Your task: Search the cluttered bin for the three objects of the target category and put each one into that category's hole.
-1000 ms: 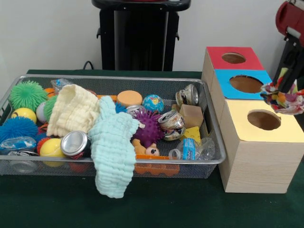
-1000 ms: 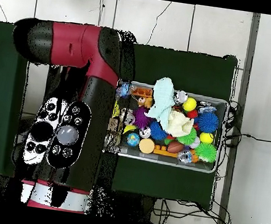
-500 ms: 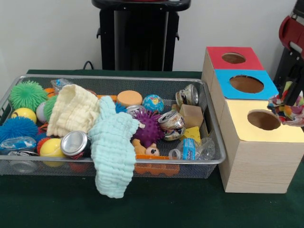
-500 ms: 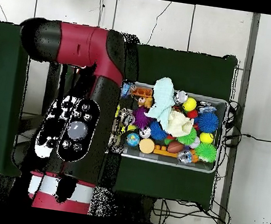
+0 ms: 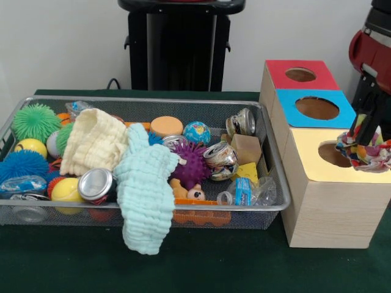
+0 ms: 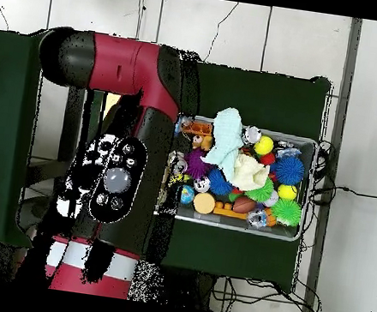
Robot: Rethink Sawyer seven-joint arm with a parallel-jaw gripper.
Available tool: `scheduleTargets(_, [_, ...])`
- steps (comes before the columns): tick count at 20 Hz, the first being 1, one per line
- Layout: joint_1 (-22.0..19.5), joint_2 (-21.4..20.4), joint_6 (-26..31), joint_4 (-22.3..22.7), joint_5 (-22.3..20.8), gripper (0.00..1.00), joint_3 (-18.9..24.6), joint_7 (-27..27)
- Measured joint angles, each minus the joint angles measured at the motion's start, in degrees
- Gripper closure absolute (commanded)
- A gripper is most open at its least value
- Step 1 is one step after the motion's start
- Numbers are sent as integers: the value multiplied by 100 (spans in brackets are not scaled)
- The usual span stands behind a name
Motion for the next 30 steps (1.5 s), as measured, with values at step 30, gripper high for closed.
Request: scheduleTargets(30, [277,-71,-18,737,59,100,3,0])
